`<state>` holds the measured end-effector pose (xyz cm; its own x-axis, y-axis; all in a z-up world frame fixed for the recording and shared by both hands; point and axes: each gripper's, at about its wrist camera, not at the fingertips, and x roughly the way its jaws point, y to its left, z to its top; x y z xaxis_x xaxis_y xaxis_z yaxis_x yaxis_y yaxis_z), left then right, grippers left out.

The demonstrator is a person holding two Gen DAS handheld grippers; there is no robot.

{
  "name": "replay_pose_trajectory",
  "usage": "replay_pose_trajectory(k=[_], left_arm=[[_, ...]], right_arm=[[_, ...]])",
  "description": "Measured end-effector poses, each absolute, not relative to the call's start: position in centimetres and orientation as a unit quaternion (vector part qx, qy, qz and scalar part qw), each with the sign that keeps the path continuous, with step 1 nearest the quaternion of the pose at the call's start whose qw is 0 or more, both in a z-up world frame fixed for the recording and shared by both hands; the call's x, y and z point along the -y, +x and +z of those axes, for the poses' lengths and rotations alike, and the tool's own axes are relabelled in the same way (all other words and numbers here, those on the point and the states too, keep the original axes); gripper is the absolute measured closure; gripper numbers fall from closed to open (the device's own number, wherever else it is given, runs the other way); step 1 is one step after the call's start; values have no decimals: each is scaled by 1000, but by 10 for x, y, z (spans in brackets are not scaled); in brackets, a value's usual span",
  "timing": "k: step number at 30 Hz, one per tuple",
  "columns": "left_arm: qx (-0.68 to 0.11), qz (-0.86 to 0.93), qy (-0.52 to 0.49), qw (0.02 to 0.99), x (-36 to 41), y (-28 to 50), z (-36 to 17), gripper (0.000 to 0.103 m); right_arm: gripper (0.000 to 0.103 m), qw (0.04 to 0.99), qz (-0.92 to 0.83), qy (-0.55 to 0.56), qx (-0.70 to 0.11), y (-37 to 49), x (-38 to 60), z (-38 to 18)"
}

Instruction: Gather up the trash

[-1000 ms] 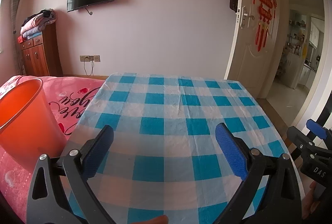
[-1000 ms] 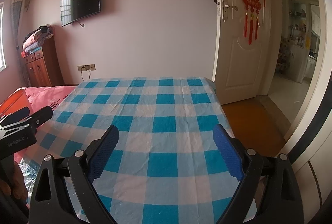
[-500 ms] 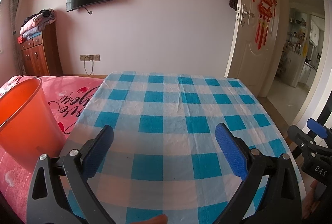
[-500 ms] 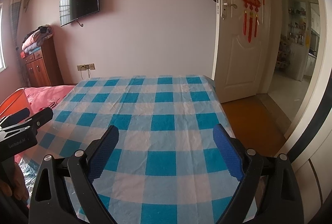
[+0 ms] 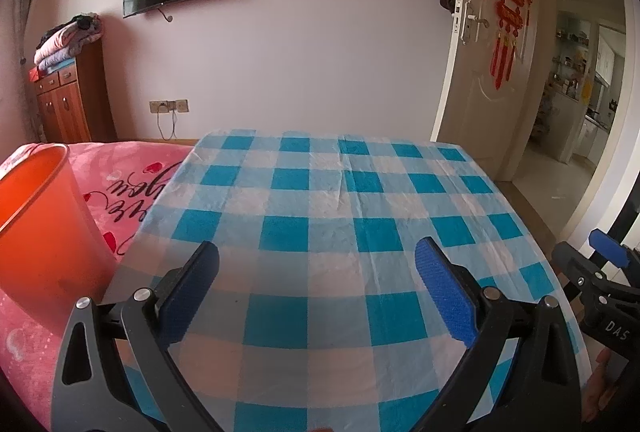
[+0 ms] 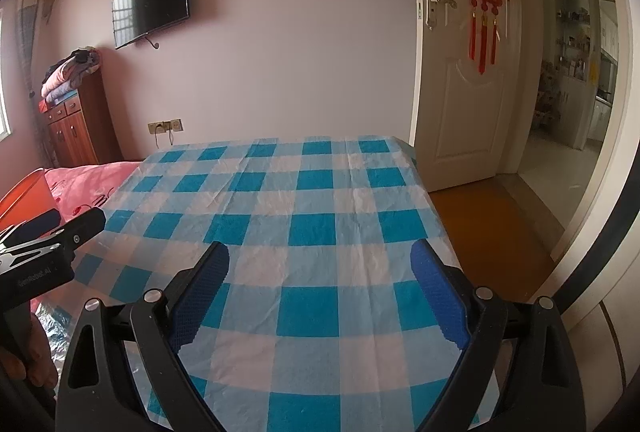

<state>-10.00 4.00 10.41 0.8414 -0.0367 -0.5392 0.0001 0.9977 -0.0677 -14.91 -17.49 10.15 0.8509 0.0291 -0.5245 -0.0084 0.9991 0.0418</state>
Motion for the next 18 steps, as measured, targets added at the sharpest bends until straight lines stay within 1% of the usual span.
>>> replay_pose_trajectory(k=[4, 8, 18], left_arm=[[-285, -13, -37, 958, -39, -93, 97, 4], [-304, -14, -40, 952, -37, -81, 85, 4], [-386, -2, -32, 922, -19, -33, 31, 4]], right_arm=[[12, 959, 12, 24, -282, -142, 177, 94], [12, 954, 14, 30, -297, -131, 178, 83], [12, 921, -4, 56, -385, -79, 188, 32]])
